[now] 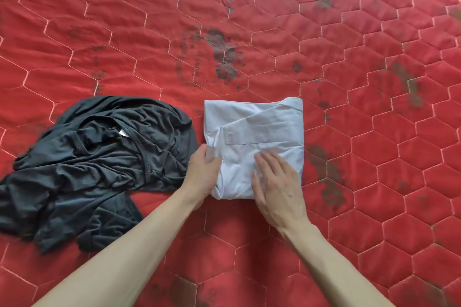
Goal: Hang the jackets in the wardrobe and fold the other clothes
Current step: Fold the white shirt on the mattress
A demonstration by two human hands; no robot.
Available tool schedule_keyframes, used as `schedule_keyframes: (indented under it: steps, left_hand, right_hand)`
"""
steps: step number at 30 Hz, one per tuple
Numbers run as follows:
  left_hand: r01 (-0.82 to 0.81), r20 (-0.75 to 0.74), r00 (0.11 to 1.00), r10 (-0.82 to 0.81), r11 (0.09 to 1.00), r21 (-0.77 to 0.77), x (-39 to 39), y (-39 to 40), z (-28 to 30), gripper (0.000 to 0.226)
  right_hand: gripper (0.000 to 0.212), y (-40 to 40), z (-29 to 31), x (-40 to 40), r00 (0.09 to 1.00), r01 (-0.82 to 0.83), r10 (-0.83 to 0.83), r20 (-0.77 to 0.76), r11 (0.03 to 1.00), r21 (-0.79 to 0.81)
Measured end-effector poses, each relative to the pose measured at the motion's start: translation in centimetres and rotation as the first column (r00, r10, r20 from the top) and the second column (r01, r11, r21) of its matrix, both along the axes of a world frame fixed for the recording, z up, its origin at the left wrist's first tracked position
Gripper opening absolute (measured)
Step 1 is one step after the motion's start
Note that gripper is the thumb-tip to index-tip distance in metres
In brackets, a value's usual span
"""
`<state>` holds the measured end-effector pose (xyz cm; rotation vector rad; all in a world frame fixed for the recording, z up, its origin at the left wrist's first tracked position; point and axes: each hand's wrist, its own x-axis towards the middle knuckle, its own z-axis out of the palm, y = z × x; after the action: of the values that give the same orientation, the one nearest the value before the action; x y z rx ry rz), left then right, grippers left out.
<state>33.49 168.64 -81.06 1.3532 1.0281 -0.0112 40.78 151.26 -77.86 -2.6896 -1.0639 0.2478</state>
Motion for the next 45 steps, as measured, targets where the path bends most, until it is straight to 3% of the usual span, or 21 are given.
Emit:
schedule_keyframes:
  steps: [3, 5, 7, 10, 13, 17, 21, 25, 26, 28, 30, 32, 34, 37, 40, 45]
  left_hand:
    - [-0.005, 0.032, 0.999, 0.005, 1.000, 0.005, 0.2, -0.2, 0.4, 0.019]
    - [-0.005, 0.026, 1.000, 0.004, 1.000, 0.024, 0.4, -0.3, 0.4, 0.023]
    - [-0.006, 0.002, 1.000, 0.006, 0.999, 0.038, 0.7, -0.3, 0.2, 0.024]
    - [0.004, -0.018, 1.000, -0.002, 0.995, 0.099, 1.1, -0.4, -0.3, 0.022]
    - [0.089, -0.057, 0.996, -0.076, 0.952, 0.293, 1.2, -0.9, -0.7, 0.016]
    - [0.126, -0.124, 0.989, -0.079, 0.893, 0.432, 1.3, -2.0, -0.9, 0.016]
    - [0.094, -0.126, 0.991, -0.042, 0.888, 0.449, 1.3, -2.1, -1.1, 0.025]
    - [0.125, -0.239, 0.971, 0.015, 0.819, 0.560, 1.7, -1.4, 0.1, 0.011]
    - [0.144, -0.249, 0.968, 0.028, 0.753, 0.642, 1.7, -1.5, 0.5, 0.026]
    - [0.177, -0.180, 0.983, -0.047, 0.536, 0.825, 1.7, -1.9, 1.2, 0.045]
    - [0.253, -0.161, 0.947, -0.279, 0.336, 0.907, 1.9, -3.2, 1.5, 0.045]
    - [0.368, -0.224, 0.859, -0.461, 0.250, 0.895, 2.6, -5.3, 1.1, 0.046]
    - [0.530, -0.348, 0.763, -0.545, 0.220, 0.819, 3.3, -7.3, 0.4, 0.054]
    - [0.679, -0.521, 0.693, -0.498, 0.208, 0.704, 3.2, -7.4, -1.9, 0.062]
    - [0.639, -0.505, 0.739, -0.446, 0.224, 0.736, 1.9, -5.4, -3.6, 0.068]
    - [0.591, -0.443, 0.781, -0.440, 0.289, 0.753, -0.3, -2.8, -4.0, 0.074]
  right_hand:
    - [0.082, -3.3, -1.1, 1.0, 0.995, -0.096, 0.096, 0.018, 0.995, 0.009]
    - [0.088, -5.5, -1.8, 1.3, 0.982, -0.181, 0.175, 0.074, 0.981, 0.070]
    - [0.094, -7.2, -2.7, 1.7, 0.982, -0.161, 0.149, 0.114, 0.982, 0.101]
    - [0.099, -7.9, -3.4, 1.9, 0.983, 0.174, -0.181, 0.021, 0.966, 0.189]
    - [0.081, -7.0, -3.7, 2.3, 0.891, 0.451, -0.444, -0.088, 0.853, 0.263]
    - [0.077, -7.9, -4.9, 2.6, 0.789, 0.611, -0.604, -0.113, 0.790, 0.050]
    - [0.080, -9.1, -5.2, 2.8, 0.855, 0.506, -0.514, -0.072, 0.856, -0.105]
    - [0.091, -13.6, -4.3, 4.2, 0.970, 0.192, -0.214, -0.118, 0.966, -0.171]
    - [0.089, -14.5, -4.0, 4.4, 0.980, 0.123, -0.143, -0.137, 0.982, -0.143]
    - [0.075, -14.9, -3.4, 4.5, 0.993, 0.069, -0.071, -0.096, 0.997, -0.019]
    - [0.063, -13.0, -3.0, 4.6, 0.994, 0.103, -0.100, -0.032, 0.986, 0.130]
    - [0.060, -9.2, -2.9, 5.0, 0.992, 0.121, -0.125, 0.000, 0.961, 0.248]
    - [0.060, -5.2, -3.2, 5.5, 0.994, 0.102, -0.110, 0.019, 0.961, 0.259]
    - [0.062, -2.1, -4.7, 6.3, 0.989, 0.138, -0.142, 0.033, 0.986, 0.097]
    - [0.074, -3.1, -6.8, 7.2, 0.983, 0.181, -0.179, 0.033, 0.982, -0.053]
    - [0.082, -4.4, -7.6, 7.6, 0.975, 0.221, -0.217, 0.048, 0.971, -0.088]
